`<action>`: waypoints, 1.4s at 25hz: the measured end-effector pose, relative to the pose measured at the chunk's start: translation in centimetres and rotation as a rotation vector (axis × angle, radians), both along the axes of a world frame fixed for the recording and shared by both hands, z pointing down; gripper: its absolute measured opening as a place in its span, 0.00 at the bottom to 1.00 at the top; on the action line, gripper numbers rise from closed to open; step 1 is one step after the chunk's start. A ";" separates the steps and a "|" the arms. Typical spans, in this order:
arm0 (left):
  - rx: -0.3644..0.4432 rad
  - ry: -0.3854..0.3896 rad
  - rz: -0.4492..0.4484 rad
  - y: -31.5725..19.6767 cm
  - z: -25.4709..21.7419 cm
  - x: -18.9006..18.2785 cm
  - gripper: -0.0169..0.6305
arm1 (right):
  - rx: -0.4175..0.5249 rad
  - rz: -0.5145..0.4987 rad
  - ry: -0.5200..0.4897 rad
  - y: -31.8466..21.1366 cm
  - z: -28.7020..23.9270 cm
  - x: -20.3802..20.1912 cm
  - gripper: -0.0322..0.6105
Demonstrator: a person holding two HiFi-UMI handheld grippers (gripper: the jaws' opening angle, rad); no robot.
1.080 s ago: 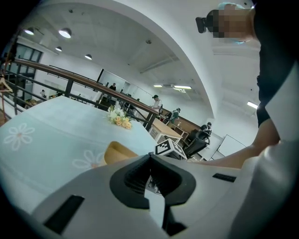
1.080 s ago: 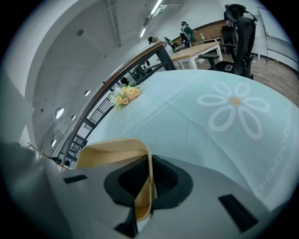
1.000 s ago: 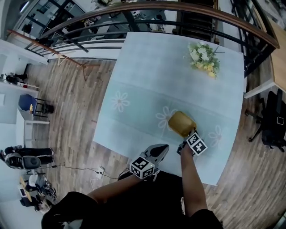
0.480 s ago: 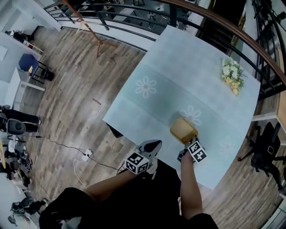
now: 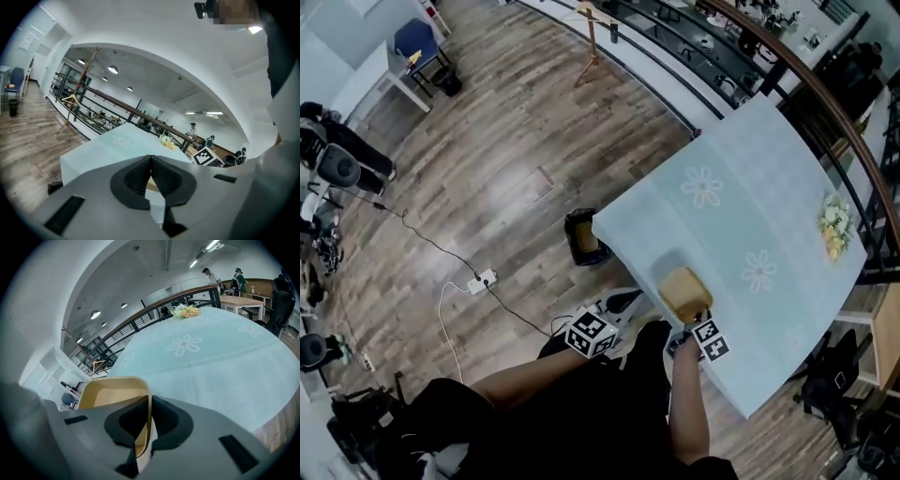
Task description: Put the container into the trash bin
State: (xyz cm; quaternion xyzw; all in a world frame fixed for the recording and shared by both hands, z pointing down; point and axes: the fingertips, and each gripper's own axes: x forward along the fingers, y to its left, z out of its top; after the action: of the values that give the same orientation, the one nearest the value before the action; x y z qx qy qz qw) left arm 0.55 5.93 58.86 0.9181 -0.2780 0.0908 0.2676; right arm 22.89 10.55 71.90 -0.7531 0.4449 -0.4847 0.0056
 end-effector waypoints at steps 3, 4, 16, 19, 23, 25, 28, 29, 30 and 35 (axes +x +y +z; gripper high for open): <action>0.016 0.005 -0.041 0.5 -0.2 -5.7 0.05 | 0.007 -0.073 0.009 -0.6 -0.6 -5.6 0.11; 0.024 0.006 -0.056 0.7 -0.4 -7.6 0.05 | 0.008 -0.105 0.018 -0.8 -0.9 -7.5 0.11; 0.044 0.012 -0.297 -0.2 -1.7 -20.8 0.05 | 0.019 -0.437 0.013 -5.6 -4.0 -24.7 0.11; 0.026 0.014 -0.332 -0.7 -1.1 -21.8 0.05 | 0.017 -0.482 0.002 -6.8 -3.8 -26.5 0.11; 0.006 -0.021 -0.338 -2.5 0.0 -22.7 0.05 | 0.029 -0.505 -0.019 -9.0 -3.4 -28.2 0.11; -0.004 -0.043 -0.334 -4.5 0.3 -22.8 0.05 | 0.024 -0.504 -0.035 -10.7 -3.0 -28.5 0.11; -0.017 -0.071 -0.320 -7.5 0.4 -22.6 0.05 | 0.021 -0.487 -0.050 -13.0 -2.8 -28.1 0.11; -0.016 -0.080 -0.311 -8.6 0.3 -22.3 0.05 | 0.024 -0.481 -0.055 -13.8 -2.9 -27.7 0.11; -0.013 -0.089 -0.300 -9.8 0.2 -22.0 0.05 | 0.027 -0.478 -0.059 -14.8 -2.9 -27.4 0.11; 0.000 -0.133 -0.252 -15.0 0.0 -20.0 0.05 | 0.022 -0.503 -0.084 -18.6 -2.7 -26.6 0.11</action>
State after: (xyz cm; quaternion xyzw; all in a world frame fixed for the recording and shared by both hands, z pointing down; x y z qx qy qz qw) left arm -19.42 -9.03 58.84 0.8680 -0.4080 0.1170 0.2578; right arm -3.76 -8.08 69.21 -0.5977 0.6229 -0.4970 -0.0885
